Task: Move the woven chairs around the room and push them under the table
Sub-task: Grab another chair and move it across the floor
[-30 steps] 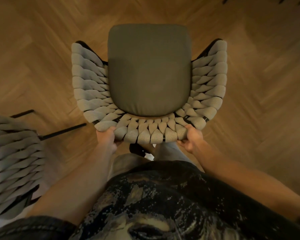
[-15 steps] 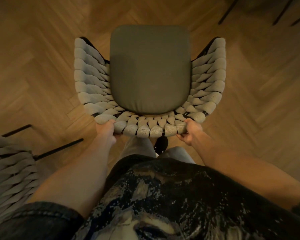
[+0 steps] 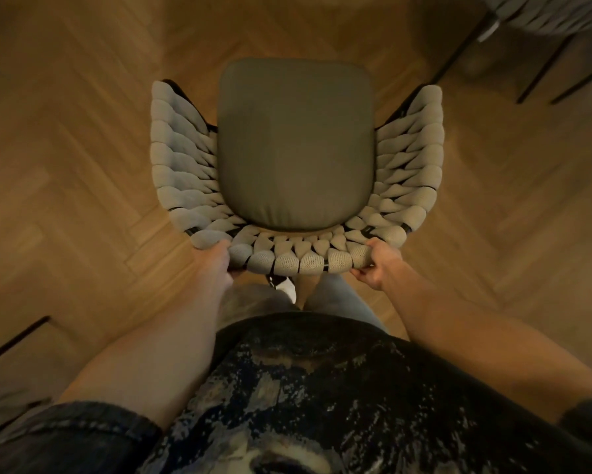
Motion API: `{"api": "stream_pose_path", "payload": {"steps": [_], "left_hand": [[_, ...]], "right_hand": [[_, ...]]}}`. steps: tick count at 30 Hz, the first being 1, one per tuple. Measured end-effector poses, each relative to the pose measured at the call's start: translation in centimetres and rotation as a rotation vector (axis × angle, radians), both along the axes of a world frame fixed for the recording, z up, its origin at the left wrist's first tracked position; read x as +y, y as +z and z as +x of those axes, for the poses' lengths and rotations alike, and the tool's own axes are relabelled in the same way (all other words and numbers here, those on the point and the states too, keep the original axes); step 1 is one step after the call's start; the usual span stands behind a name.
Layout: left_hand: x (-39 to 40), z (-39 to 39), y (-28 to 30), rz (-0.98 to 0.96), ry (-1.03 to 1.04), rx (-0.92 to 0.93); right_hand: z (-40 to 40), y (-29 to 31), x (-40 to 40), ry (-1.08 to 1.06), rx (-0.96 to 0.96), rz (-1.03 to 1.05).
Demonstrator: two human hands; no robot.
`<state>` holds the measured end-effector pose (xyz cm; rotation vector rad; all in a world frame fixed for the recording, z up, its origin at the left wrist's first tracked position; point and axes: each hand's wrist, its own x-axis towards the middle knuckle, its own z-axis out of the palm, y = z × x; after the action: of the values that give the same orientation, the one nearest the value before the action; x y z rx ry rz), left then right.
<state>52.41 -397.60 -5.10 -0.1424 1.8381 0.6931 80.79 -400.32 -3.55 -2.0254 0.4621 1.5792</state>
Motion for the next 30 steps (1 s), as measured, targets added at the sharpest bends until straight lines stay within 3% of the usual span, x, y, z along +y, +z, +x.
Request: {"api": "stream_pose_path", "payload": {"steps": [30], "left_hand": [[44.4,13.5,-2.2,0.004,0.017,-0.028]], "right_hand": [[14.5,-0.1,45.3,0.050,0.020,-0.016]]}}
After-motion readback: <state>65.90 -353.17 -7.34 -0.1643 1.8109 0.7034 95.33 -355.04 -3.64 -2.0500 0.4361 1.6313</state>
